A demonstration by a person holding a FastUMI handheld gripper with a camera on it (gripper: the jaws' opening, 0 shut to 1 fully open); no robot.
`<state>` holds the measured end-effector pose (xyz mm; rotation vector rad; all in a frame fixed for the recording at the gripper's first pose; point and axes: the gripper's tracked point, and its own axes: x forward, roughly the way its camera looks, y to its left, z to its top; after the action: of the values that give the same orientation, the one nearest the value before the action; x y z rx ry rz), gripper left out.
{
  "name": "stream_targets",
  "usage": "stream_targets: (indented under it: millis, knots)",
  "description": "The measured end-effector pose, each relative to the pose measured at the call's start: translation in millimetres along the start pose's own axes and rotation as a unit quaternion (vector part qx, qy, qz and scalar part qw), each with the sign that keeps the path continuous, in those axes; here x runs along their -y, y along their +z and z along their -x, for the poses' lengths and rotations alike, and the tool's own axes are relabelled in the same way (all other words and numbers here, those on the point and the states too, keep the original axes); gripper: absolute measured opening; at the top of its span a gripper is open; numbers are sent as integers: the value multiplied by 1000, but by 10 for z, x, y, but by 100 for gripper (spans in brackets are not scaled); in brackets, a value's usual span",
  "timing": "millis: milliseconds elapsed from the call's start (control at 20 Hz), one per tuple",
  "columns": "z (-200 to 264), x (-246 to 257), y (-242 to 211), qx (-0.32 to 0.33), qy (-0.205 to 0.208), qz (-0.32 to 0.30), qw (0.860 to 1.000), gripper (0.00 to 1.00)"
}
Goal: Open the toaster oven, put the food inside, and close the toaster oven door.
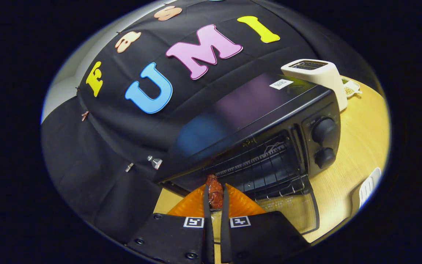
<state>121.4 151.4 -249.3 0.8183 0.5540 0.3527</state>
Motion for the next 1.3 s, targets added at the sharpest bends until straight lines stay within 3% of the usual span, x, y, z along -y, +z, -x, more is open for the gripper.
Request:
stream_targets:
  millis: [300,400,450,550,850,950,1300]
  knots:
    - [-379,216,-43,19,-12,41,999,11]
    - [-380,349,-17,29,-46,81,995,20]
    - [-387,410,-3,33,-62,102,992,30]
    - [-358,502,20,38,-86,131,987,38]
    - [-141,526,152,58,-111,165,978,87]
    - [5,530,102,48,-118,182,975,98]
    - [707,159,-56,18,-128,195,972,98]
